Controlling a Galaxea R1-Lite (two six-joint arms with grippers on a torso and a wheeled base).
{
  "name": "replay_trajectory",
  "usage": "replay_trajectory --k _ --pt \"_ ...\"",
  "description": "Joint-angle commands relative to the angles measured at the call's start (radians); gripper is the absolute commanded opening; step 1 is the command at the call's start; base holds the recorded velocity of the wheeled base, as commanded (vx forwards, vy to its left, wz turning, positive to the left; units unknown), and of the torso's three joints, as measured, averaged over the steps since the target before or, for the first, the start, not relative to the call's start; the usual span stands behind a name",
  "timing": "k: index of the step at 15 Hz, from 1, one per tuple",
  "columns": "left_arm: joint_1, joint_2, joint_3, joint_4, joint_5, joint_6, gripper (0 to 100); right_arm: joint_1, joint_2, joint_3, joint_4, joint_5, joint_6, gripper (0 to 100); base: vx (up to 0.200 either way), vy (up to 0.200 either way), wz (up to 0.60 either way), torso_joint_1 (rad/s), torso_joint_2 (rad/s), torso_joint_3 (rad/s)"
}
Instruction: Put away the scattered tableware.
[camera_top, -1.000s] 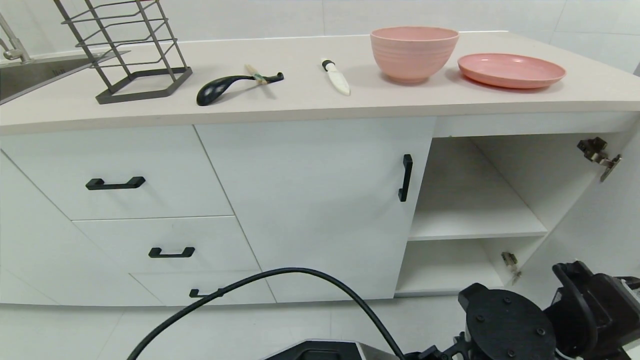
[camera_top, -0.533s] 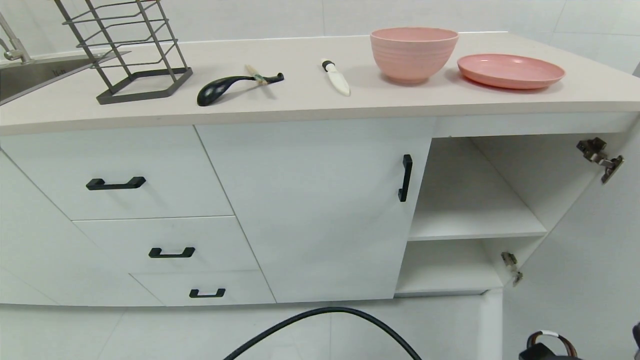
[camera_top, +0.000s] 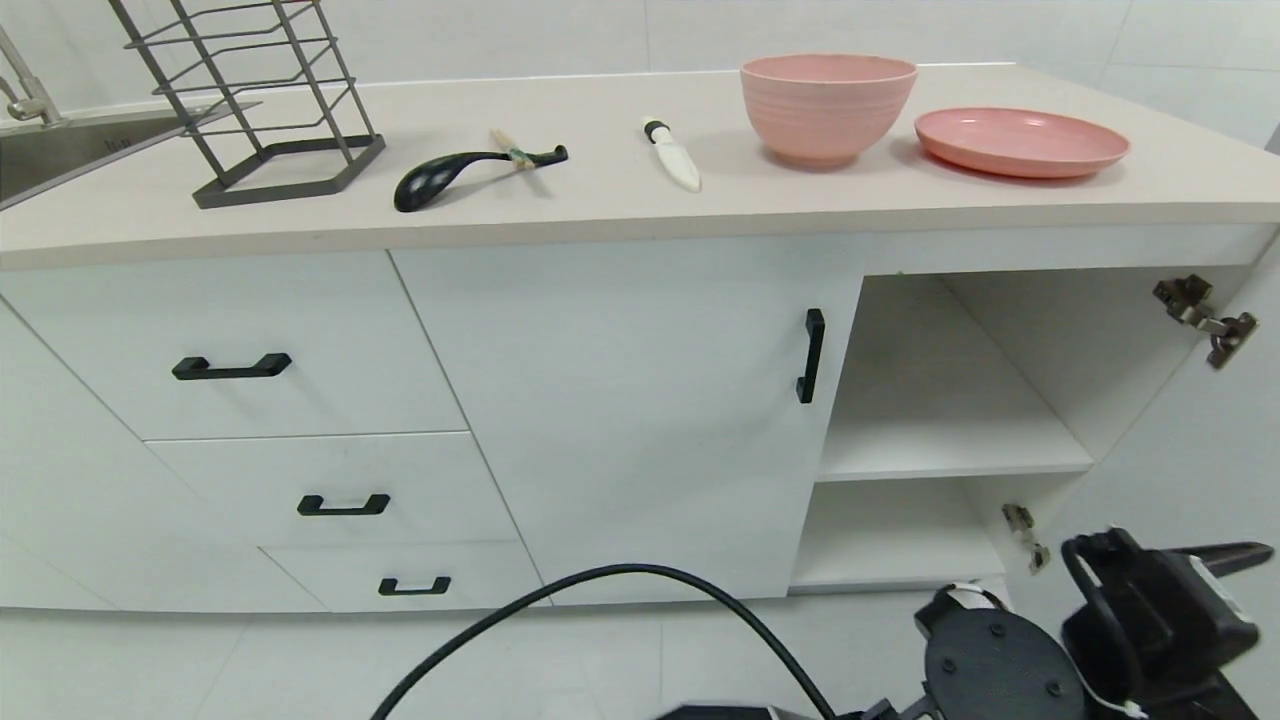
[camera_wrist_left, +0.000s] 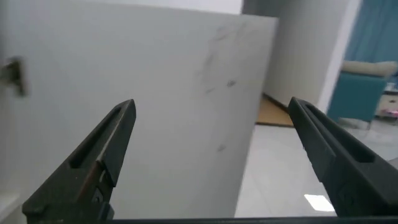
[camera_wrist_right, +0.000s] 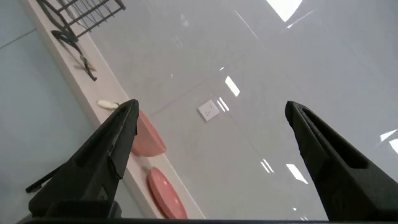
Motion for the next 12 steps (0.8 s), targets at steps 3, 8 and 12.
replay_trajectory --k 3,8,12 --pt "0.174 -0.266 0.467 -0.096 0.024 0.009 100 0.084 0.034 0.130 0.003 0.001 -0.014 100 0.000 0.000 0.00 0.000 0.00 0.000" --pt "0.440 -0.578 0.930 -0.147 0.030 0.012 100 0.167 0.074 0.333 0.009 -0.003 -0.019 100 0.000 0.000 0.00 0.000 0.00 0.000" --pt "0.689 -0.903 1.220 -0.147 -0.018 0.046 100 0.170 0.071 0.413 0.032 -0.003 -0.037 100 0.000 0.000 0.00 0.000 0.00 0.000"
